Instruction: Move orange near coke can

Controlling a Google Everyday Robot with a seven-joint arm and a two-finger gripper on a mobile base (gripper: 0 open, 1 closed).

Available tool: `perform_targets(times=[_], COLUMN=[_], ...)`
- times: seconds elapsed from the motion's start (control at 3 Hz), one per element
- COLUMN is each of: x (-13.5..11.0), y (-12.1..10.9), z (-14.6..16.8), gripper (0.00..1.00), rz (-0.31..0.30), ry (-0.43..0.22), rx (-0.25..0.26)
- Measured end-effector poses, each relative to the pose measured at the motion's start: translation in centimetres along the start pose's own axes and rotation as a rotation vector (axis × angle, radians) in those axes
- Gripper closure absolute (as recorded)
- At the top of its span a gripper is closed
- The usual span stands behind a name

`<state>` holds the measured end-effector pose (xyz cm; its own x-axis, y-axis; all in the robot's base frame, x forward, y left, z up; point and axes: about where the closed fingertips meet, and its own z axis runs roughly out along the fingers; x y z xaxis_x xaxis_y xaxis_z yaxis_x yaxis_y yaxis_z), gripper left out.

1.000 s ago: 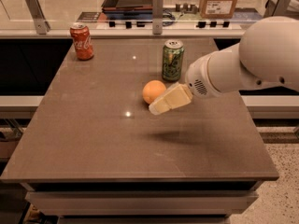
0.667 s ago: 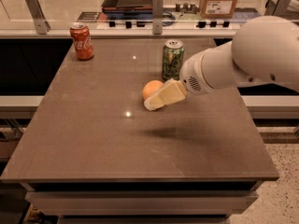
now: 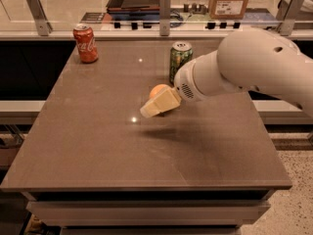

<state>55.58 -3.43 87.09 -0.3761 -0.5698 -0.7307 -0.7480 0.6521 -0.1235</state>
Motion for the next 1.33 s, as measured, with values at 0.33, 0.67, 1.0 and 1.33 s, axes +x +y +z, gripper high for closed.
perform_targets(times=[0.33,0.67,1.0,1.33], x=[0.4,0.7,1.1,0.9], y=[0.4,0.5,0.2,0.3], z=[1.3,2.1,2.9,2.7], gripper=[0.0,0.0,0.19,0.41], rz=[0.013,0.023,0.043,0.038], ry=[0.019,0.029,0.044,0.041], rx=[0.017,0.028,0.023,0.024])
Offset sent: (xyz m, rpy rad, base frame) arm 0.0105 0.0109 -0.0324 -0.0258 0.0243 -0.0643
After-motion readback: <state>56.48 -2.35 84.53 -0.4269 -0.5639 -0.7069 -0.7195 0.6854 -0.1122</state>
